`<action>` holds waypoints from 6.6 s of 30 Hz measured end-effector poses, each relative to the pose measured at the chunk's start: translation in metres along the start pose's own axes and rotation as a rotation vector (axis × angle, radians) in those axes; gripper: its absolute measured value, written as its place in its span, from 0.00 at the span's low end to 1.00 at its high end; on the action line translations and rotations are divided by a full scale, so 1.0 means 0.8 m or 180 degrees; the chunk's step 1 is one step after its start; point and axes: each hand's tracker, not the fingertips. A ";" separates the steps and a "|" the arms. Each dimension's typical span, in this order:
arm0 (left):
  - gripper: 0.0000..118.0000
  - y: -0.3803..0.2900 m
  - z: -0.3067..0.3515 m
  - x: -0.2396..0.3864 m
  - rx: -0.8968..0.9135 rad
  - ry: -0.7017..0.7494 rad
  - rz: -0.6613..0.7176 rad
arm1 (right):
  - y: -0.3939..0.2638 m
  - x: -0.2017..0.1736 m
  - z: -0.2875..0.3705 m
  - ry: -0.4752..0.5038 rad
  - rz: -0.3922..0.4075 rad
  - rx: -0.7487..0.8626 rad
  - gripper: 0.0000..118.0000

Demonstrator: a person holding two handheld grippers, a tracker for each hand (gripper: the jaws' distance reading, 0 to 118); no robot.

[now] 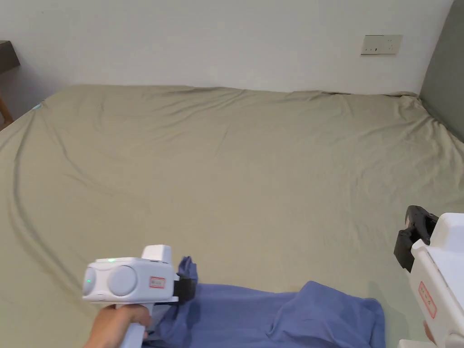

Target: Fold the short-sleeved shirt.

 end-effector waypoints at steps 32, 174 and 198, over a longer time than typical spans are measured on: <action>0.00 -0.053 0.028 0.015 0.1074 0.0622 -0.0277 | 0.002 0.010 0.011 0.0000 -0.0025 0.0005 0.02; 0.00 -0.116 -0.142 0.206 0.0166 -0.0083 -0.1000 | -0.033 0.043 0.005 -0.0112 -0.0128 -0.0195 0.02; 0.00 -0.001 0.164 0.110 0.2777 0.0857 -0.1283 | -0.006 0.009 0.017 0.0132 -0.0137 0.0106 0.02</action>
